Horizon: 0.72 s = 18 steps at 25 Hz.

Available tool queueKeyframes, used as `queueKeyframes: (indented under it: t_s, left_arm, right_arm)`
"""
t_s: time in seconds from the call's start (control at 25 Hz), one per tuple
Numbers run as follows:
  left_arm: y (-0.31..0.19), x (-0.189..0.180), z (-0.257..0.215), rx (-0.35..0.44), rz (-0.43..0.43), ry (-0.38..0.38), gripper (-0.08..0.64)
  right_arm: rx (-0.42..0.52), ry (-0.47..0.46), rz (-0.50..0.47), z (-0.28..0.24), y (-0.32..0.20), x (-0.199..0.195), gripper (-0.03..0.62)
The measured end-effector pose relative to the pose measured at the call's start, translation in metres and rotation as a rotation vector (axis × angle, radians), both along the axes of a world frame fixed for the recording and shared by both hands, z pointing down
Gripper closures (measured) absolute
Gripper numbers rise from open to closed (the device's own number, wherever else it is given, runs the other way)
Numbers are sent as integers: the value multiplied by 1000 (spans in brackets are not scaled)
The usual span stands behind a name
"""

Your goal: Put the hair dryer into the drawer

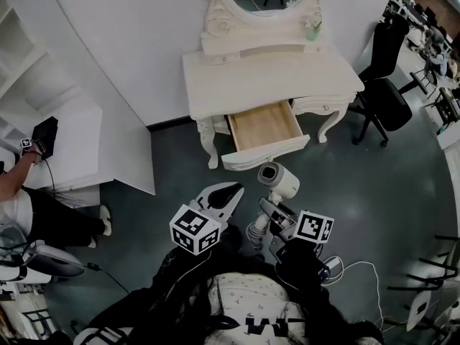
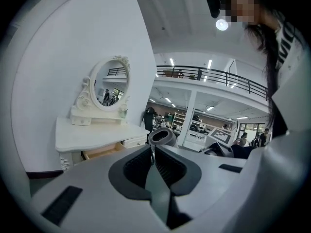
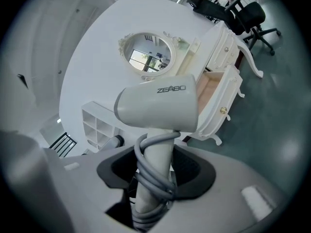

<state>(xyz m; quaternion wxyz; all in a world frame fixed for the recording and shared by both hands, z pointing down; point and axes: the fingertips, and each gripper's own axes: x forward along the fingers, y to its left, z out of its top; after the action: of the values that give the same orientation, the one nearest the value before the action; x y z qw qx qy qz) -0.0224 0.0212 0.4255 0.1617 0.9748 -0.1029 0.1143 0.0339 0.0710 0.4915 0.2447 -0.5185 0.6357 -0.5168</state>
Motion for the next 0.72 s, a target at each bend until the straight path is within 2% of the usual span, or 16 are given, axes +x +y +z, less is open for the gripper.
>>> queueKeyframes:
  t_s: [0.44, 0.72]
  left_arm:
    - [-107, -10, 2, -2, 56, 0, 534]
    - [-152, -18, 6, -14, 86, 19, 534]
  right_arm:
    - [-39, 6, 27, 1, -104, -17, 380]
    - [-54, 24, 50, 0, -143, -28, 380]
